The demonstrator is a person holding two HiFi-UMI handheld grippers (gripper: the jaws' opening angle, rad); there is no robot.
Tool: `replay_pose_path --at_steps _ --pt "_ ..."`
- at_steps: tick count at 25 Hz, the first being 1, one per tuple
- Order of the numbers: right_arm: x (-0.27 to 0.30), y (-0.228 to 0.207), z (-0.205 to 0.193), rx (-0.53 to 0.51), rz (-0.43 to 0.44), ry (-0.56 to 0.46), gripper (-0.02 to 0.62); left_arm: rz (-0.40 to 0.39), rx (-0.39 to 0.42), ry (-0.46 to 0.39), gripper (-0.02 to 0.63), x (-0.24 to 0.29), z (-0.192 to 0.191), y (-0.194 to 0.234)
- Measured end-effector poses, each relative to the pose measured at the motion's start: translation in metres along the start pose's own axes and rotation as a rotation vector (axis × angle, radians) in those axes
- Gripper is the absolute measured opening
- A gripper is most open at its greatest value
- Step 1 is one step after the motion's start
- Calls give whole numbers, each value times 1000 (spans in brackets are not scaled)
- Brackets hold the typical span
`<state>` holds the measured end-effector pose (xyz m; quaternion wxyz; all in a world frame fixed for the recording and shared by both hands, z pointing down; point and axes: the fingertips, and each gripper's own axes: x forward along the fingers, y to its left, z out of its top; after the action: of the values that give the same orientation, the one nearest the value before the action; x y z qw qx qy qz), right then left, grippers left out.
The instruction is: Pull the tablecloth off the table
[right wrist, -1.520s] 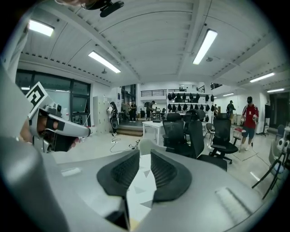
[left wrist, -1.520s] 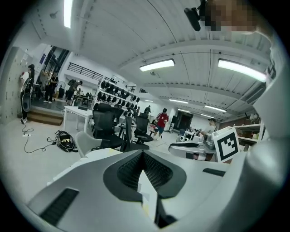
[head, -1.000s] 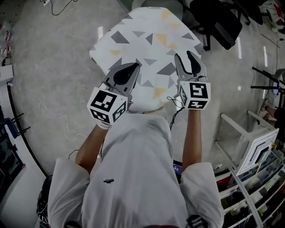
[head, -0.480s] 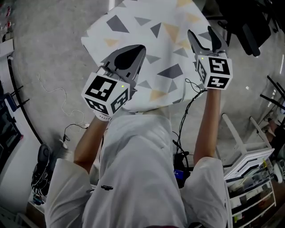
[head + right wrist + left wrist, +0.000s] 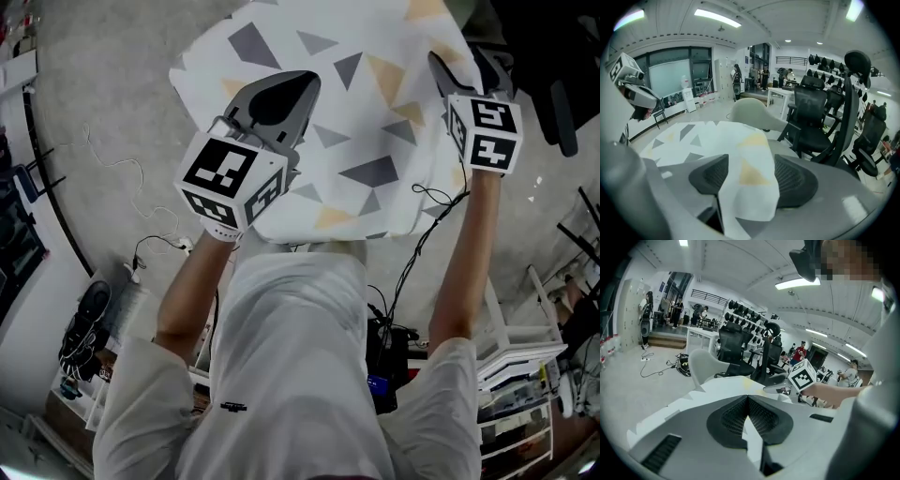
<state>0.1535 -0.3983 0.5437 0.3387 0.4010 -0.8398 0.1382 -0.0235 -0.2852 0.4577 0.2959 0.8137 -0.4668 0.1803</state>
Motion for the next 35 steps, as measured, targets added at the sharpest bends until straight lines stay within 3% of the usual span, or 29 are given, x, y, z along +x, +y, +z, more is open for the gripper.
replay_pose_path --at_steps 9,16,19,20,23,25,29,35 --pt "49 -15 -27 -20 71 143 332 43 26 46 8 37 -11 42" --pt "58 -18 -39 -68 2 185 351 31 45 89 14 59 -22 61" --pt "57 -17 -39 -100 -2 190 346 40 84 104 125 68 -20 75" --pt "56 -15 -38 -105 10 190 324 41 96 107 136 71 -19 81" --pt "50 -3 -33 -100 68 176 167 49 143 121 180 83 -15 99" --pt "47 7 -32 -122 77 166 99 67 197 137 217 91 -12 112" --pt "44 12 -31 -185 35 162 70 99 332 193 309 112 -9 147" --pt "45 15 -31 -197 28 169 63 53 378 327 351 137 -17 191"
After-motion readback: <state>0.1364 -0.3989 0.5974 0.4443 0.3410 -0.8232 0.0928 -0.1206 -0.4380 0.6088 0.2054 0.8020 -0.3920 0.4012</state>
